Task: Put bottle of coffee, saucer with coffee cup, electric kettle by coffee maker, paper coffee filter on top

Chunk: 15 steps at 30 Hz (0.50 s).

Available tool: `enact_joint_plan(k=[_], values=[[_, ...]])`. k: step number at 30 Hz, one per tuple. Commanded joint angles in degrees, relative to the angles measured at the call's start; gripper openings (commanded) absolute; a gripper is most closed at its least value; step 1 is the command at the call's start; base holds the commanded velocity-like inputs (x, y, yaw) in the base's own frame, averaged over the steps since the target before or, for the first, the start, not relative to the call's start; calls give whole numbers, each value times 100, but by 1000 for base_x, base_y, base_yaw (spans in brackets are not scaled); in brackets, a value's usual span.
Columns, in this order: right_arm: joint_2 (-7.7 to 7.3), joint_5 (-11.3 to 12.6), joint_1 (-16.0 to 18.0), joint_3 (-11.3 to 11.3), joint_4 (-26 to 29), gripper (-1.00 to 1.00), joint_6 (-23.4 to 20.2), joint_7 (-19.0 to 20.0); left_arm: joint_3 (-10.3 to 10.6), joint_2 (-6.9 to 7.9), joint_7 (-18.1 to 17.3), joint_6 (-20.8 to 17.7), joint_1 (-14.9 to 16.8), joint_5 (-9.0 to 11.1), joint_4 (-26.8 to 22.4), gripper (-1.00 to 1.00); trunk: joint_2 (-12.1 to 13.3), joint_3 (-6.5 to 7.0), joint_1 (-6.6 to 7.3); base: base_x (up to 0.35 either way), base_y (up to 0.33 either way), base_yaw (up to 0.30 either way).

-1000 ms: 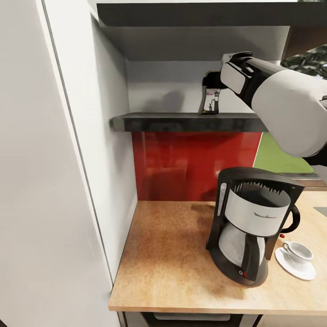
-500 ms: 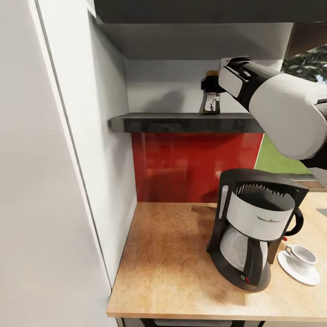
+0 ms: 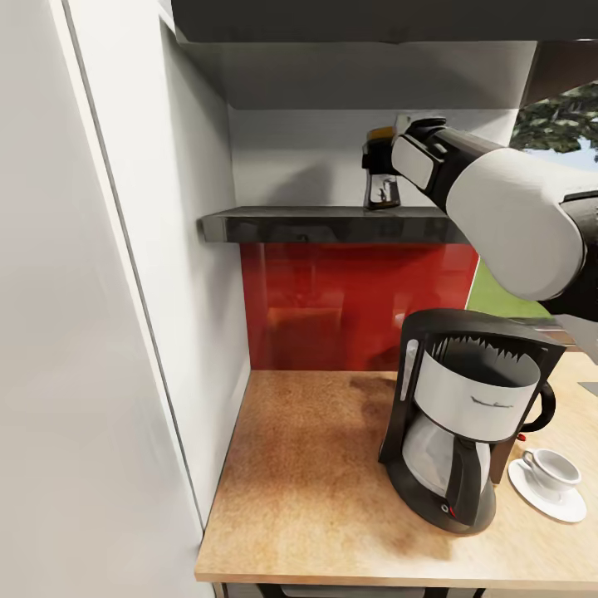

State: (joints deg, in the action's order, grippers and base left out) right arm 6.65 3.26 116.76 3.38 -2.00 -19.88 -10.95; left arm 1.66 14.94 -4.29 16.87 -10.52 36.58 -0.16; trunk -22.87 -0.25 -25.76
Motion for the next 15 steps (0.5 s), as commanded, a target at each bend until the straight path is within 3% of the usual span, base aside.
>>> enact_joint_plan(k=[1,15], values=[[3,-35,1,31,-10,-100,5,-21,18,1,-36,9,-2,60,-1,100,-5,-3,-2,0,0,0],[-1,-141,-82,31,-6,-100,28,-21,18,0,-35,9,-3,59,-3,100,-5,59,-2,0,0,0]])
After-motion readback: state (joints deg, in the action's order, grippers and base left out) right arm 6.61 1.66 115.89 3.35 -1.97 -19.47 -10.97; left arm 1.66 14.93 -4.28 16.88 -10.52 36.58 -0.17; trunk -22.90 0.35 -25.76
